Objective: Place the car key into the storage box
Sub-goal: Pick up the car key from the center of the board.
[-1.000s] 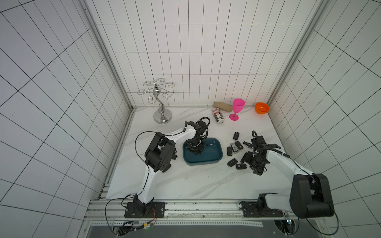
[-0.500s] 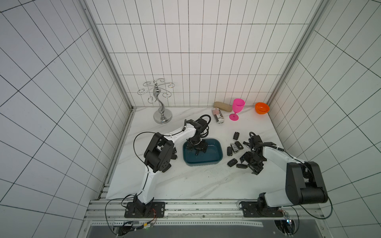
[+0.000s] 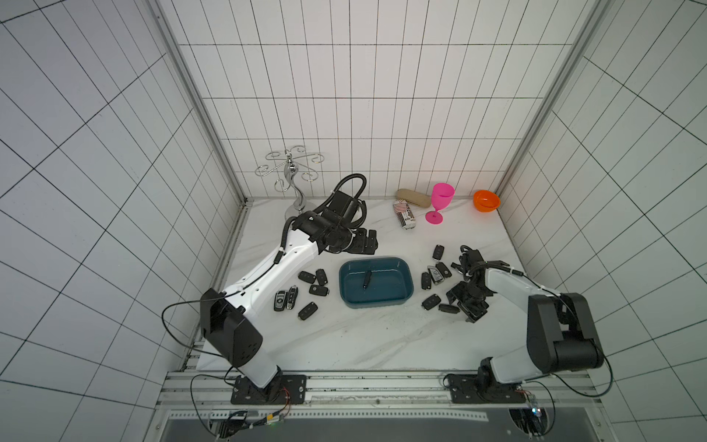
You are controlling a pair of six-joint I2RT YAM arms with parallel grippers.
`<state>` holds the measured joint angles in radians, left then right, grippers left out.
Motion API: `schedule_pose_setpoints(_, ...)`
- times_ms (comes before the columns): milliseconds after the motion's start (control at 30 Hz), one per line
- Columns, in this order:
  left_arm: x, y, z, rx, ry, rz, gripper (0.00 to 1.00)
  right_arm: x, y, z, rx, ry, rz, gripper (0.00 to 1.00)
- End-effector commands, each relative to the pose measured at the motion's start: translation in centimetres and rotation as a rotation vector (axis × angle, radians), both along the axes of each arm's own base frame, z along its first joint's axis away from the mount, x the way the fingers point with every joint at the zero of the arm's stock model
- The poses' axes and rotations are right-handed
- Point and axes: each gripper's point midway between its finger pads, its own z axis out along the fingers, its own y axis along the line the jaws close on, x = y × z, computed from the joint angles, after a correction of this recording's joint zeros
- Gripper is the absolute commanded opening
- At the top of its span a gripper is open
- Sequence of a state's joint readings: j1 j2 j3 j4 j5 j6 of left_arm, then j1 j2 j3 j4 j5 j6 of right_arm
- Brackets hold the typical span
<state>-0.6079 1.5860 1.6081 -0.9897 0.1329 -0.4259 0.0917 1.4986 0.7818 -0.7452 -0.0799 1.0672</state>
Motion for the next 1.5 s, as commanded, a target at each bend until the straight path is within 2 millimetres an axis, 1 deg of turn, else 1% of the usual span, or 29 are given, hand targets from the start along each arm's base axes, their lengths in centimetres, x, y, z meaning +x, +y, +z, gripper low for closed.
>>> schedule_pose_setpoints(0,1.3,0.6,0.0,-0.012,-0.04,0.077,0.98,1.3,1.6,-0.1,0.041,-0.025,-0.06,0.74)
schedule_pose_setpoints(100,1.2,0.7,0.0,-0.008,-0.038,0.071,0.98,1.3,2.3,-0.3,0.043,-0.013,-0.076,0.73)
schedule_pose_setpoints(233,0.8,0.5,-0.7,-0.007,-0.01,0.053,0.98,1.7,3.2,-0.6,0.042,-0.007,-0.088,0.72)
schedule_pose_setpoints(300,0.5,0.6,-1.3,0.002,0.008,0.043,0.98,1.8,3.6,-0.9,0.047,0.004,-0.099,0.69)
schedule_pose_setpoints(333,0.4,0.6,-1.5,0.008,0.013,0.038,0.98,1.8,3.8,-1.0,0.053,0.005,-0.103,0.67)
schedule_pose_setpoints(467,0.1,1.0,-2.0,0.029,0.036,0.031,0.98,1.7,4.2,-1.4,0.053,0.007,-0.116,0.46)
schedule_pose_setpoints(500,0.1,1.2,-2.1,0.035,0.04,0.034,0.98,1.6,4.2,-1.5,0.053,0.008,-0.119,0.36)
schedule_pose_setpoints(567,0.1,1.6,-2.2,0.043,0.042,0.052,0.98,1.5,4.3,-1.8,0.056,0.012,-0.12,0.23)
schedule_pose_setpoints(600,0.2,2.0,-2.1,0.048,0.032,0.068,0.98,1.4,4.3,-1.9,0.057,0.015,-0.118,0.16)
schedule_pose_setpoints(700,0.4,2.6,-1.5,0.016,-0.025,0.102,0.99,1.1,4.3,-2.1,0.059,0.019,-0.11,0.0)
schedule_pose_setpoints(800,0.6,3.1,-1.1,-0.035,-0.071,0.126,0.99,0.9,4.1,-2.1,0.053,0.014,-0.094,0.0)
schedule_pose_setpoints(867,0.7,3.5,-1.0,-0.049,-0.083,0.126,0.99,0.5,3.8,-1.8,0.041,0.011,-0.07,0.0)
schedule_pose_setpoints(967,0.6,4.0,-1.0,-0.031,-0.104,0.095,0.99,0.3,2.7,0.1,-0.015,-0.037,-0.01,0.0)
schedule_pose_setpoints(1033,0.8,4.9,-1.6,-0.015,-0.098,0.125,0.98,0.2,2.0,1.8,-0.048,-0.077,0.047,0.0)
schedule_pose_setpoints(1133,1.0,6.2,-3.1,-0.005,-0.067,0.143,0.99,0.6,1.9,5.1,-0.067,-0.146,0.172,0.0)
schedule_pose_setpoints(1233,1.4,8.2,-4.9,0.018,0.005,0.178,0.99,1.2,3.0,8.7,-0.076,-0.229,0.326,0.0)
schedule_pose_setpoints(1300,1.4,9.6,-6.2,-0.005,0.12,0.201,0.98,1.6,4.4,10.9,-0.067,-0.284,0.414,0.0)
schedule_pose_setpoints(1400,2.3,12.5,-7.9,-0.01,0.184,0.325,0.98,1.8,6.9,12.9,-0.053,-0.312,0.563,0.0)
schedule_pose_setpoints(1467,2.7,13.8,-8.4,-0.026,0.197,0.374,0.98,2.0,8.7,13.6,-0.045,-0.329,0.627,0.0)
